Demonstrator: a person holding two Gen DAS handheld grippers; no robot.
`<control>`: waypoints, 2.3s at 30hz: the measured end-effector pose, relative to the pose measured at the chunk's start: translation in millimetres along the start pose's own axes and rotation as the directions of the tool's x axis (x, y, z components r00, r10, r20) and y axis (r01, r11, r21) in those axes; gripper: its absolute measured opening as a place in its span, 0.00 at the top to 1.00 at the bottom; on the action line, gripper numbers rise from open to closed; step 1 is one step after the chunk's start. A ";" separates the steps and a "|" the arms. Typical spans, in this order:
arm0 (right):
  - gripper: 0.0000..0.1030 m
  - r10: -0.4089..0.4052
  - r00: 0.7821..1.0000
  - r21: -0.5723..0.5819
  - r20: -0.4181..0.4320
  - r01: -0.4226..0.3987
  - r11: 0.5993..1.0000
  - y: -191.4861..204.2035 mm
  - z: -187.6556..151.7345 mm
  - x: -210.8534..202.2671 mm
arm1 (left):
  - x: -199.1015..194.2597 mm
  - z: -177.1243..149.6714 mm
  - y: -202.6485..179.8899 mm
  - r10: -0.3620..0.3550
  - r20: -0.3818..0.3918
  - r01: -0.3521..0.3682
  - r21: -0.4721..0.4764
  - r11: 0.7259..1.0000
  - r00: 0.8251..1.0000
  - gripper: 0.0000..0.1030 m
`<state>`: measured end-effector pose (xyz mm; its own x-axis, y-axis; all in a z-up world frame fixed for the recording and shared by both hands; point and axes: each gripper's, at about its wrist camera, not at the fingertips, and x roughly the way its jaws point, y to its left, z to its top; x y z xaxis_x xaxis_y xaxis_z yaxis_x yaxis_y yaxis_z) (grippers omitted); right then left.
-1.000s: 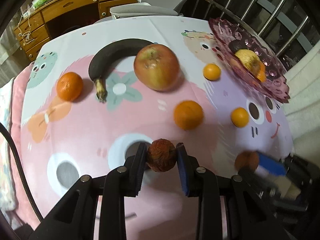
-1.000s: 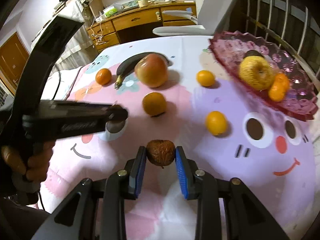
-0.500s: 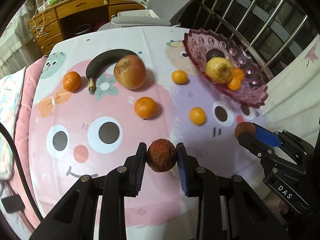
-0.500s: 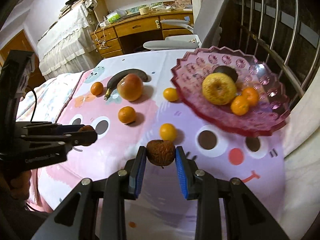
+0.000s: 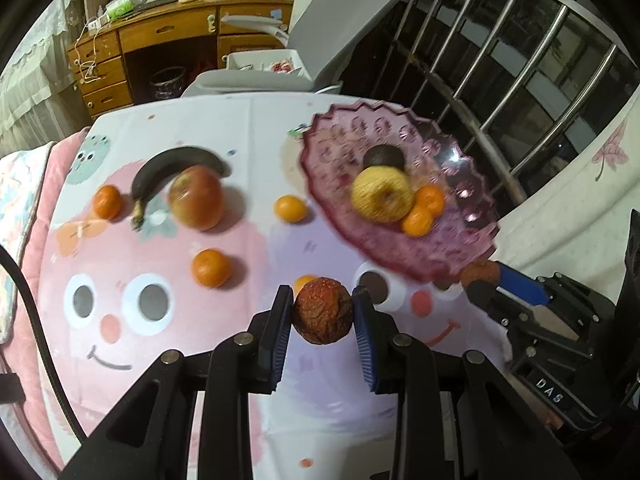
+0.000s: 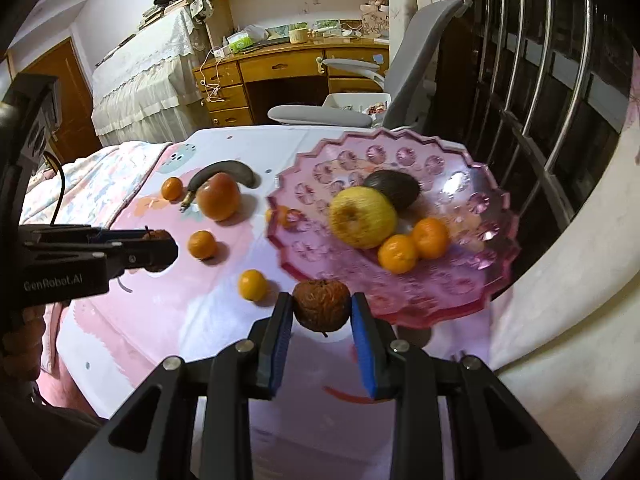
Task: Organize fruits
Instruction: 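Carry both lychees over the pink bowl and open both tools to drop them, then withdraw both open tools from the pink bowl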
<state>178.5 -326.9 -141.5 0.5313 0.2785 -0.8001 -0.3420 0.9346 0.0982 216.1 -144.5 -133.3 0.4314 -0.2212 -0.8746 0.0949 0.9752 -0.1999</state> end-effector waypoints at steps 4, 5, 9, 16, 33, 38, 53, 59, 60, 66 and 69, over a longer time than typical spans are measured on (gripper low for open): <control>0.71 0.007 1.000 -0.032 0.003 -0.007 0.999 -20.7 2.2 -0.9 | 10.4 9.8 -22.4 -0.004 0.018 0.004 0.007 1.000 1.000 0.72; 0.71 0.008 1.000 -0.036 0.005 -0.008 0.999 -24.3 2.1 -0.2 | 14.4 12.8 -27.9 -0.007 0.019 0.007 0.004 1.000 1.000 0.72; 0.71 0.023 1.000 -0.052 0.002 -0.023 0.998 -40.0 1.9 4.0 | 28.8 22.3 -47.3 -0.015 0.016 0.015 0.005 1.000 1.000 0.72; 0.71 0.045 0.999 -0.050 -0.001 -0.045 0.998 -58.5 5.1 13.8 | 54.3 37.1 -76.9 -0.023 -0.012 0.023 0.030 0.999 1.000 0.72; 0.69 0.039 0.999 0.013 -0.020 -0.039 0.999 -73.3 9.2 25.0 | 53.8 38.6 -77.8 -0.013 -0.013 0.013 -0.011 1.000 1.000 0.33; 0.62 0.069 0.996 0.058 -0.061 -0.065 0.996 -71.5 6.6 28.8 | 48.8 22.3 -59.8 -0.006 -0.048 0.003 -0.066 0.998 0.999 0.30; 0.62 0.135 0.977 0.299 -0.163 -0.081 0.951 -45.0 -17.7 24.6 | -4.2 -33.4 24.0 0.041 -0.092 -0.053 -0.125 0.991 0.995 0.18; 0.62 0.110 0.973 0.401 -0.201 -0.020 0.916 -15.5 -28.8 26.7 | -27.1 -46.9 72.0 0.049 -0.115 -0.061 -0.110 0.992 0.992 0.16; 0.62 0.105 0.972 0.422 -0.209 -0.007 0.907 -8.8 -31.7 27.5 | -29.9 -48.7 78.7 0.048 -0.119 -0.061 -0.103 0.993 0.992 0.15; 0.62 0.091 0.974 0.522 -0.209 0.032 0.852 32.0 -49.4 27.5 | -44.5 -61.7 119.3 0.035 -0.147 -0.039 -0.024 0.999 0.989 0.11; 0.61 0.086 0.972 0.558 -0.217 0.051 0.828 53.2 -58.7 30.6 | -45.7 -67.5 140.6 0.037 -0.173 -0.035 0.014 0.999 0.984 0.11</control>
<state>131.1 -281.6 -195.5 0.3186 0.3034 -0.8980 0.1767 0.9118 0.3707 149.2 2.5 -151.3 0.2732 -0.1825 -0.9445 0.0924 0.9823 -0.1631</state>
